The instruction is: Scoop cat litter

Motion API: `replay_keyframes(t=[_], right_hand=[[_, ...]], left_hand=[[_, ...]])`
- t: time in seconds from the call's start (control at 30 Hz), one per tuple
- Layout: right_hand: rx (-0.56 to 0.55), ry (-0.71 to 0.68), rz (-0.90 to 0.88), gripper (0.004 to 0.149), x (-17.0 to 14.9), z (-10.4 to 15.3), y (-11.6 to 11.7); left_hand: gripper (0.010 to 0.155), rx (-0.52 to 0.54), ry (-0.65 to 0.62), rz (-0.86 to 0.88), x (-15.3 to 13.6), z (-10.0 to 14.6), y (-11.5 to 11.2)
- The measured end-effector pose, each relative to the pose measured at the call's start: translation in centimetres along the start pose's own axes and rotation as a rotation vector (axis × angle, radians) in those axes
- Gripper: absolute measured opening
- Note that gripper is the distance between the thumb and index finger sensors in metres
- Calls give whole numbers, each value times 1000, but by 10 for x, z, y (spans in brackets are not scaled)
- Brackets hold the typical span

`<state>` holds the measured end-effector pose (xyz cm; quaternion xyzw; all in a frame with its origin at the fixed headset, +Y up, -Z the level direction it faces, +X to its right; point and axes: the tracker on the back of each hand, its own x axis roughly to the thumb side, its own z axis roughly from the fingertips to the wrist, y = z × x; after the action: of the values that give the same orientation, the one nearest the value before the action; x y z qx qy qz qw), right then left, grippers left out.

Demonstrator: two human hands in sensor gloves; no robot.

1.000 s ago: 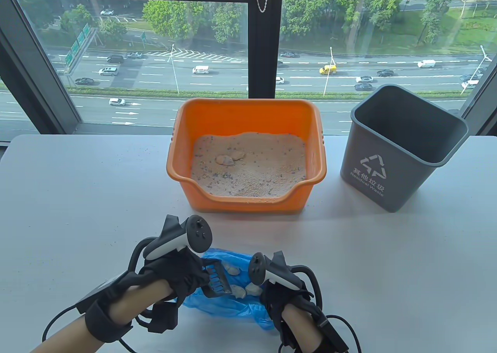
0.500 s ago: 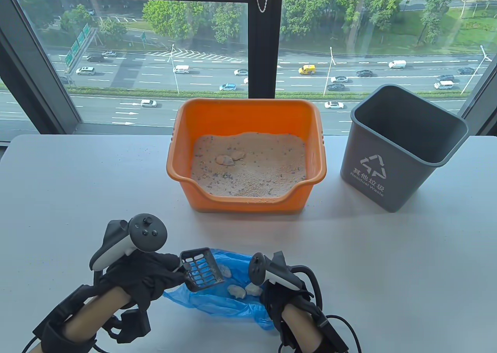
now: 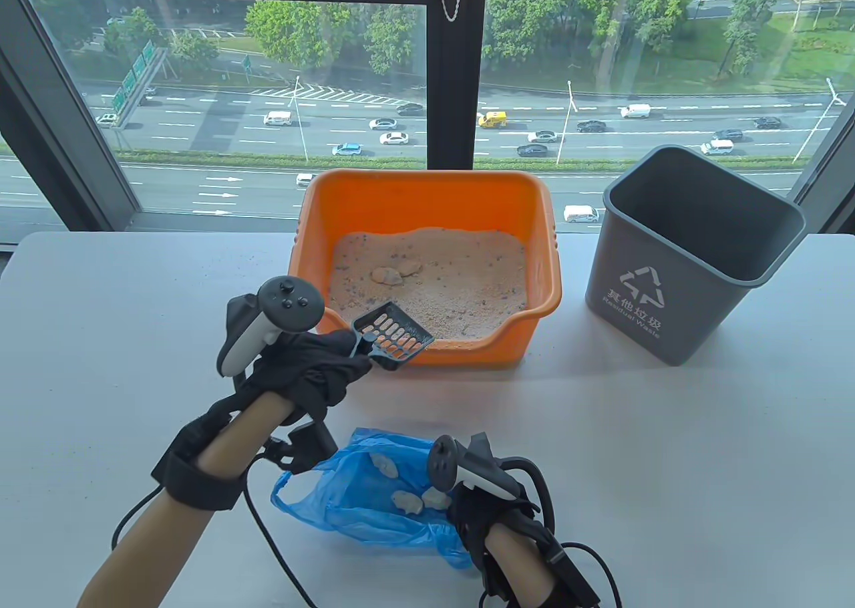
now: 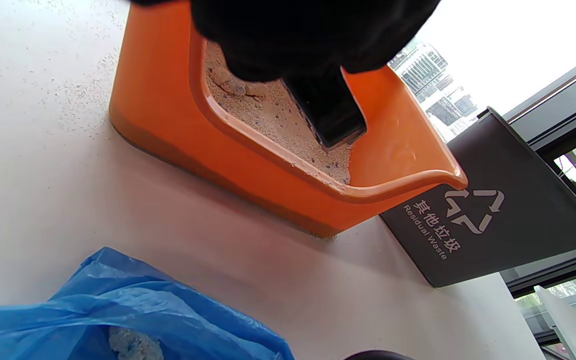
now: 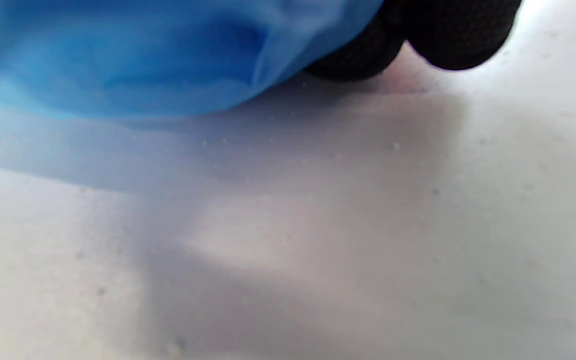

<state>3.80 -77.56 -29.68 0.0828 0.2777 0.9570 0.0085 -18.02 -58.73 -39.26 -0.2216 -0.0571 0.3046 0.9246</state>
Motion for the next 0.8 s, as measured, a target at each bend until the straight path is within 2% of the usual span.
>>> replay_keyframes(t=[0.17, 0.3, 0.53, 0.7, 0.8], right_hand=[[0, 0, 0, 72, 0, 0, 0], [0, 0, 0, 72, 0, 0, 0], [1, -5, -3, 72, 1, -1, 0], [1, -6, -2, 72, 1, -1, 0], [1, -7, -3, 72, 1, -1, 0]], left_hand=[[65, 49, 98, 54, 13, -58, -10], [65, 68, 163, 120, 16, -92, -19], [66, 88, 350, 148, 17, -134, -30], [67, 110, 474, 169, 6, -152, -33], [67, 109, 494, 177, 2, -157, -34]])
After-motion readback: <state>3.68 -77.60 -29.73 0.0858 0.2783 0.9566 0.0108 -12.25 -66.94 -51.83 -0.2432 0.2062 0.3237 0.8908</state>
